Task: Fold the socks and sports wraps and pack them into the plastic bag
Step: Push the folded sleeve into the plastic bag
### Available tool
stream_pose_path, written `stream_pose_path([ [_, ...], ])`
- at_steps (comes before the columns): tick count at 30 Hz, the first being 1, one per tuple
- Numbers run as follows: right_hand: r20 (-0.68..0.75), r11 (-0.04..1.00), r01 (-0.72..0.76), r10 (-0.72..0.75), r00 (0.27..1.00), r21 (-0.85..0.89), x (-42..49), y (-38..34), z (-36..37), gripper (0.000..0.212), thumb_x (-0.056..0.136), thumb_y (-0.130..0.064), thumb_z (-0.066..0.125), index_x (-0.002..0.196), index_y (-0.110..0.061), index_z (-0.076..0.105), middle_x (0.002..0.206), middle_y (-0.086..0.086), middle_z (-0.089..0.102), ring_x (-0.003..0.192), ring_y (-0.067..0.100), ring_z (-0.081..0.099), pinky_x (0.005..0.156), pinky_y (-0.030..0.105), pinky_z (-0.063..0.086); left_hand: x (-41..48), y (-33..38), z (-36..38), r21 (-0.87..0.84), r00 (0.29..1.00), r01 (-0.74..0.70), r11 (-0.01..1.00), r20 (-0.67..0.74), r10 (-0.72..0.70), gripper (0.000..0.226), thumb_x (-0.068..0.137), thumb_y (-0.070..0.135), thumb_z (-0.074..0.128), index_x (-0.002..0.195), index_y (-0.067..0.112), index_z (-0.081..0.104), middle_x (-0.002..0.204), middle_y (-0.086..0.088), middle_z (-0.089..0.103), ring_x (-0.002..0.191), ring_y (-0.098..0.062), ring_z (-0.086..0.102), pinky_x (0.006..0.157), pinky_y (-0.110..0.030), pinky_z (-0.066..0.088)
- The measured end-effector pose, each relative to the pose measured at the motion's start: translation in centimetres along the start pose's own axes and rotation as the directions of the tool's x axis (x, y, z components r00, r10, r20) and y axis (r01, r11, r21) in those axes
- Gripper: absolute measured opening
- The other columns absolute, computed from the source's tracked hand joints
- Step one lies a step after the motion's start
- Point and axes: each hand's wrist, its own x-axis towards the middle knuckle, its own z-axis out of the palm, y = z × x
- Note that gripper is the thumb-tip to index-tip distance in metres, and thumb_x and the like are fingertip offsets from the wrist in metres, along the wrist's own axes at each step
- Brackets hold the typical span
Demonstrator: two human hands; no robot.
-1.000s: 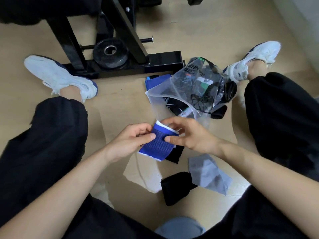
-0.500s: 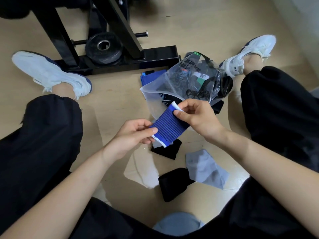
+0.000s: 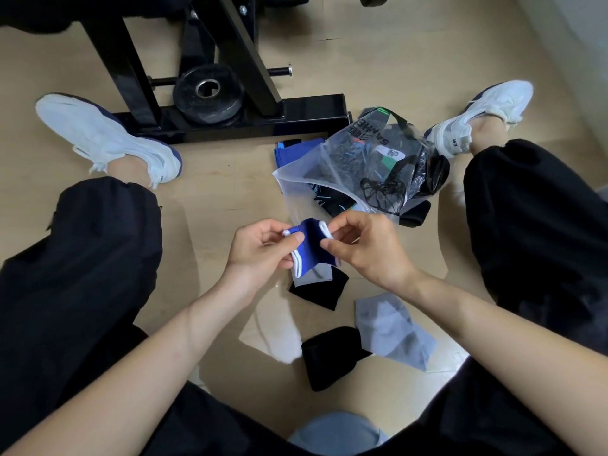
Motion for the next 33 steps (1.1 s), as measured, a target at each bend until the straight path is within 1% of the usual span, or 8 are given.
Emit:
stream_pose_path([
  [8, 0.111, 0.987, 0.033, -0.051, 0.993, 0.159, -0.8, -0.1, 1.6, 0.019, 0.082, 0.000, 0.077, 0.099, -0.007, 0.072, 0.087, 0.015, 0.071, 0.074, 0.038, 0.067, 0.070, 0.050, 0.058, -0.8, 0.4, 0.5, -0.102, 0.995, 0.022, 0.995, 0.094, -0.013, 0.009, 0.093, 0.016, 0.070, 0.101, 0.011, 0.069, 0.086, -0.002, 0.076, 0.078, -0.019, 0.073, 0.072, -0.031, 0.061],
  [11, 0.181, 0.991, 0.093, -0.110, 0.977, 0.099, -0.8, -0.1, 1.1, 0.026, 0.083, -0.002, 0.076, 0.099, -0.022, 0.072, 0.092, 0.012, 0.072, 0.077, 0.031, 0.068, 0.075, 0.039, 0.058, -0.8, 0.4, 0.3, -0.038, 0.998, -0.010, 0.999, 0.069, 0.012, 0.013, 0.090, 0.016, 0.074, 0.101, 0.011, 0.069, 0.087, -0.001, 0.075, 0.080, -0.016, 0.074, 0.070, -0.026, 0.060],
  [14, 0.217, 0.994, 0.074, -0.090, 0.972, 0.084, -0.7, 0.0, 0.6, 0.019, 0.082, 0.004, 0.074, 0.098, -0.005, 0.073, 0.091, 0.010, 0.071, 0.073, 0.024, 0.066, 0.071, 0.027, 0.056, -0.5, 0.3, 0.1, -0.023, 0.999, 0.000, 1.000, 0.054, 0.001, 0.009, 0.092, 0.010, 0.070, 0.094, 0.018, 0.070, 0.088, -0.002, 0.071, 0.075, -0.014, 0.069, 0.070, -0.026, 0.058],
  [17, 0.113, 0.992, 0.127, -0.127, 0.985, 0.010, -0.1, 0.1, -0.2, 0.018, 0.080, 0.002, 0.077, 0.094, -0.009, 0.073, 0.090, 0.003, 0.070, 0.073, 0.010, 0.064, 0.069, 0.014, 0.048, -0.1, 0.3, -0.3, -0.021, 0.997, 0.000, 1.000, 0.076, 0.002, 0.014, 0.095, 0.005, 0.065, 0.094, 0.019, 0.070, 0.093, -0.007, 0.071, 0.075, -0.014, 0.068, 0.072, -0.027, 0.057],
  [21, 0.052, 0.993, 0.116, -0.115, 0.992, -0.012, 0.4, 0.1, -1.1, 0.030, 0.079, -0.004, 0.080, 0.101, -0.016, 0.063, 0.103, 0.001, 0.064, 0.090, 0.015, 0.065, 0.078, 0.032, 0.057, -0.1, 0.7, -0.8, -0.154, 0.991, 0.019, 0.988, 0.137, 0.002, 0.019, 0.096, -0.002, 0.059, 0.098, 0.014, 0.068, 0.091, -0.006, 0.073, 0.074, -0.018, 0.068, 0.068, -0.026, 0.058],
  [25, 0.164, 0.987, 0.026, -0.053, 0.985, 0.161, 0.4, -0.5, -1.4, 0.029, 0.081, 0.007, 0.074, 0.101, -0.008, 0.059, 0.095, 0.013, 0.067, 0.072, 0.016, 0.063, 0.072, 0.043, 0.056, -0.2, 0.9, -1.2, -0.263, 0.972, -0.001, 0.965, 0.228, 0.063, 0.024, 0.090, 0.001, 0.065, 0.108, 0.016, 0.066, 0.099, -0.005, 0.073, 0.083, -0.019, 0.068, 0.073, -0.030, 0.057],
  [30, 0.149, 0.982, -0.022, -0.006, 0.989, 0.185, 0.6, -0.2, -1.3, 0.024, 0.082, 0.011, 0.071, 0.098, -0.004, 0.062, 0.087, 0.010, 0.066, 0.064, 0.017, 0.060, 0.059, 0.037, 0.057, -0.3, 1.0, -1.4, -0.032, 0.931, -0.262, 0.965, 0.255, 0.261, 0.034, 0.084, 0.013, 0.072, 0.113, 0.031, 0.069, 0.117, -0.006, 0.070, 0.101, -0.012, 0.066, 0.092, -0.029, 0.052],
  [33, 0.134, 0.986, -0.036, 0.014, 0.991, 0.165, 0.7, -0.2, -1.3, 0.020, 0.083, 0.010, 0.071, 0.097, -0.002, 0.064, 0.086, 0.010, 0.068, 0.061, 0.018, 0.060, 0.055, 0.031, 0.057, -0.4, 1.0, -1.4, 0.108, 0.908, -0.337, 0.935, 0.302, 0.292, 0.028, 0.092, -0.001, 0.068, 0.113, 0.018, 0.069, 0.103, 0.005, 0.073, 0.085, -0.004, 0.066, 0.082, -0.016, 0.049],
])
